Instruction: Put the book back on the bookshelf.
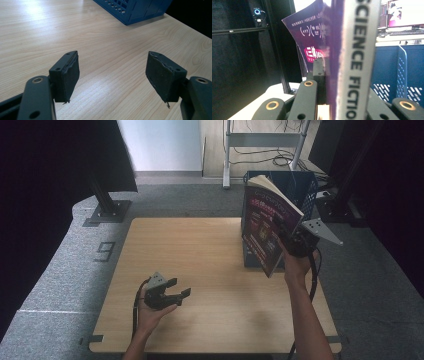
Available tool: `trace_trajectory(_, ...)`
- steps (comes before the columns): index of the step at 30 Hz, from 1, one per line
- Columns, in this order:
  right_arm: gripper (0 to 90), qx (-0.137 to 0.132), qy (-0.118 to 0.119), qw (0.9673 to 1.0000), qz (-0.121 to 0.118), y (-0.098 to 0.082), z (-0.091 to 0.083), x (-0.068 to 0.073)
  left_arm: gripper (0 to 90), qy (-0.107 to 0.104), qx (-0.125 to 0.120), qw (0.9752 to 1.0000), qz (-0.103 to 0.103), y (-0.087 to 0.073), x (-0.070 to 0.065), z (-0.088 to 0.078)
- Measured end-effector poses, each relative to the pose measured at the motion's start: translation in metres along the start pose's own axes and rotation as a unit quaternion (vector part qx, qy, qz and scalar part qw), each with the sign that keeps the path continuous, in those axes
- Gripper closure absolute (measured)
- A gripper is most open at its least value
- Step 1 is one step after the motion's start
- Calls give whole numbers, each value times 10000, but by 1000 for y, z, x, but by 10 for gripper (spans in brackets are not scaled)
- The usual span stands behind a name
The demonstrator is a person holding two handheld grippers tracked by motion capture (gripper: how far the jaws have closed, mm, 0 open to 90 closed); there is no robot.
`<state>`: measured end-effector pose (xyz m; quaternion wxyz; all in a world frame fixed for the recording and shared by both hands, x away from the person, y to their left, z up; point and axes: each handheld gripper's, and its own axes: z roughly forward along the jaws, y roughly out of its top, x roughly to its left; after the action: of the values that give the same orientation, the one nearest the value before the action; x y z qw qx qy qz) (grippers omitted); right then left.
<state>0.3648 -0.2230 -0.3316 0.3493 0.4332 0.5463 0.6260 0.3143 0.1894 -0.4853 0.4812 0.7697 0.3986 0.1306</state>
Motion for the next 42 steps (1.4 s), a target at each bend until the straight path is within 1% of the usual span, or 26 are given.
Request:
trace_trajectory(3, 820, -9, -35, 10000, 4, 0, 1, -2, 275, -13, 31, 10000, 12, 0, 0, 0)
trace_trajectory(9, 820, 13, -189, 9998, 1, 0, 5, -7, 275, -40, 54, 10000, 15, -1, -1, 1)
trace_trajectory(17, 820, 74, -383, 9992, 7, -2, 20, -16, 275, -53, 61, 10000, -9, -1, 0, 1)
trace_trajectory(29, 820, 146, -526, 9985, 34, -8, 35, -20, 275, -102, 71, 9999, -10, -2, 0, 3)
trace_trajectory(34, 820, 149, -562, 9983, 36, -7, 37, -20, 278, -56, 53, 10000, -27, -3, 0, 3)
trace_trajectory(42, 820, 146, -666, 9977, 14, -7, 42, -25, 278, -106, 164, 9998, 50, -5, -4, 6)
